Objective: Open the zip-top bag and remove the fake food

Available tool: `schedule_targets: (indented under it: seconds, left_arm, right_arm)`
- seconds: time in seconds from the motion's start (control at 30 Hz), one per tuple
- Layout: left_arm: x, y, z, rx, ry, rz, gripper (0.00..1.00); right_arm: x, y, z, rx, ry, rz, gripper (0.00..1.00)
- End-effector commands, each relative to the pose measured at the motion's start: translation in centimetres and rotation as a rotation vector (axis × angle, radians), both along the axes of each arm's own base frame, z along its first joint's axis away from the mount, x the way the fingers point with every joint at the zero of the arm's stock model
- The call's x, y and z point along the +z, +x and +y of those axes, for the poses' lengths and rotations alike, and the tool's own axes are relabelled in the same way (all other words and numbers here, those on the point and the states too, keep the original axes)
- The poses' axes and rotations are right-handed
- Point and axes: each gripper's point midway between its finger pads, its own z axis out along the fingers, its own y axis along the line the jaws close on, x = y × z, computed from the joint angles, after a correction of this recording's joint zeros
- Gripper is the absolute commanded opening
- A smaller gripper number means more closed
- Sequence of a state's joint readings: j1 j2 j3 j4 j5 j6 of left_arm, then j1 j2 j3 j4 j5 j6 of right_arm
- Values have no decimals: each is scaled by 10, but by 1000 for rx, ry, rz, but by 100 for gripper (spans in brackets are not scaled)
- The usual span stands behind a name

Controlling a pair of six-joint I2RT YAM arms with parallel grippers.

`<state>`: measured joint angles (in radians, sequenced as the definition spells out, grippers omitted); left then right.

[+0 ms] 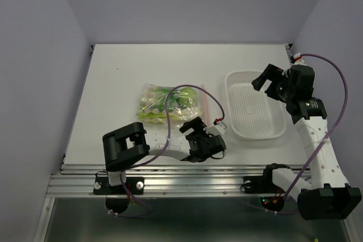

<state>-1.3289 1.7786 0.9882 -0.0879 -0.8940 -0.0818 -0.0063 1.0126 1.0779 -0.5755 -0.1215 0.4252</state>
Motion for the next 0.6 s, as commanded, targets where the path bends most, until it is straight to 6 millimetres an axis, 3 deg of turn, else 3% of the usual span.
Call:
schedule_targets:
  seconds: [0.0,0.27,0.57]
  left_arm:
    - [23,10,-4,56,-8,-94,99]
    - [9,13,-16,64,37,-148,98]
    - [13,20,-21,86,25,-213,98]
  right_arm:
    - [17,4,5,35,3,-64,100]
    - [19,4,9,61,9,-78,100]
    - [23,1,10,70,10,-90,100]
